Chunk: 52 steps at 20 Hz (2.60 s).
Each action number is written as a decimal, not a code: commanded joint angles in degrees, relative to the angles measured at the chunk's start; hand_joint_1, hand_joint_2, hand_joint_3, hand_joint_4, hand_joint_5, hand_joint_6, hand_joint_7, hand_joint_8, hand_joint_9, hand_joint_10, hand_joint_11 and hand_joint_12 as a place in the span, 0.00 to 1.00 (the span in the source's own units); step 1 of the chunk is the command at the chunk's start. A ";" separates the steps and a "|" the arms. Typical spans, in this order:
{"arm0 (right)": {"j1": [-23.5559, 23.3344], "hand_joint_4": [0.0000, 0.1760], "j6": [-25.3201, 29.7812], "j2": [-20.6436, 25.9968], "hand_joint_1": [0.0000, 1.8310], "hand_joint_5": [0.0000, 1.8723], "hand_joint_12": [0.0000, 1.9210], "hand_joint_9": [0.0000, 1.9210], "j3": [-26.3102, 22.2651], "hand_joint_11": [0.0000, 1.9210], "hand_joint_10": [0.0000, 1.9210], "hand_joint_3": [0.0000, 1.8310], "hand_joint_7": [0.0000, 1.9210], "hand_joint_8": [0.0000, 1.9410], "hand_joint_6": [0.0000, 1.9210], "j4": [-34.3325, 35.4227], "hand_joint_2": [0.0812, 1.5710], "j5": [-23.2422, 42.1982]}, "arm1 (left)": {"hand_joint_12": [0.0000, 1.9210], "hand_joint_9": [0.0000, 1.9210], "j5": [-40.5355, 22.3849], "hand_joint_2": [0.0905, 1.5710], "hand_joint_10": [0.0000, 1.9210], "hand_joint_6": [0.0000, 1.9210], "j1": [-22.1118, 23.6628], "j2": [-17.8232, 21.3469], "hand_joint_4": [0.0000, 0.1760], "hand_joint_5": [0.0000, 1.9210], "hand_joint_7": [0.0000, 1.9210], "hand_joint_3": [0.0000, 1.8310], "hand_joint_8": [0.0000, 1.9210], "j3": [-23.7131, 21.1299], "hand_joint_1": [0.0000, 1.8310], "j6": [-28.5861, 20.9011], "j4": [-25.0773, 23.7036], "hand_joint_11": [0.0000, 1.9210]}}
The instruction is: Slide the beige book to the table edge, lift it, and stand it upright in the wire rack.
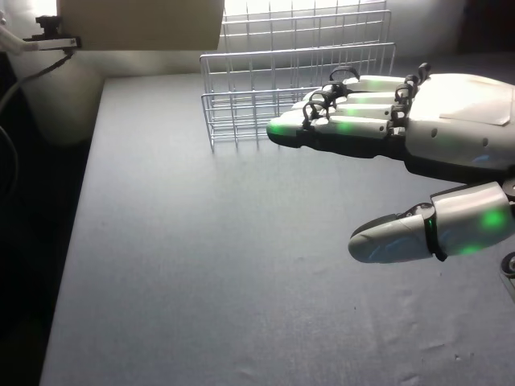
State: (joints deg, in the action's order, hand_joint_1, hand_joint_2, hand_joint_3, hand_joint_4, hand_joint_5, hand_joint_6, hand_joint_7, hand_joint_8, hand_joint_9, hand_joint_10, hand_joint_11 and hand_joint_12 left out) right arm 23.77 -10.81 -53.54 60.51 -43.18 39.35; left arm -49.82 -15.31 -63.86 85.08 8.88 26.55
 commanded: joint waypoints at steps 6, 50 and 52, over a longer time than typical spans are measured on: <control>-0.30 0.00 -0.12 0.36 0.06 0.02 0.21 0.08 -0.23 0.00 0.00 0.00 0.06 0.00 0.00 2.62 0.73 5.71 | 0.89 0.48 -9.51 0.72 0.74 0.51 -1.00 -4.46 0.00 0.45 0.49 0.00 0.68 6.22 0.68 -8.76 -3.99 0.35; -0.21 0.00 -0.20 0.00 0.04 0.04 0.16 0.09 -0.25 0.00 0.00 0.00 0.07 0.00 0.00 1.10 0.73 6.11 | 0.91 0.46 -21.70 0.73 0.76 0.53 -9.73 -24.50 0.00 0.44 0.48 0.00 0.70 29.24 0.68 -29.36 -5.15 0.33; -0.22 0.00 -0.20 0.01 0.03 0.04 0.20 0.09 -0.24 0.00 0.00 0.00 0.07 0.00 0.00 1.10 0.73 6.15 | 0.89 0.47 -21.70 0.73 0.76 0.51 -10.16 -24.88 0.00 0.45 0.49 0.00 0.69 29.59 0.68 -29.59 -4.83 0.35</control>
State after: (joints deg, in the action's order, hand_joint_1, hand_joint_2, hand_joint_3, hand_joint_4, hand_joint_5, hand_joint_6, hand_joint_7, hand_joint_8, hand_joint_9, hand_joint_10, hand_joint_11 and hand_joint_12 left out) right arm 23.88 -11.27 -53.71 60.51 -44.86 39.92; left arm -64.95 -25.58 -89.19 114.21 -19.66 20.93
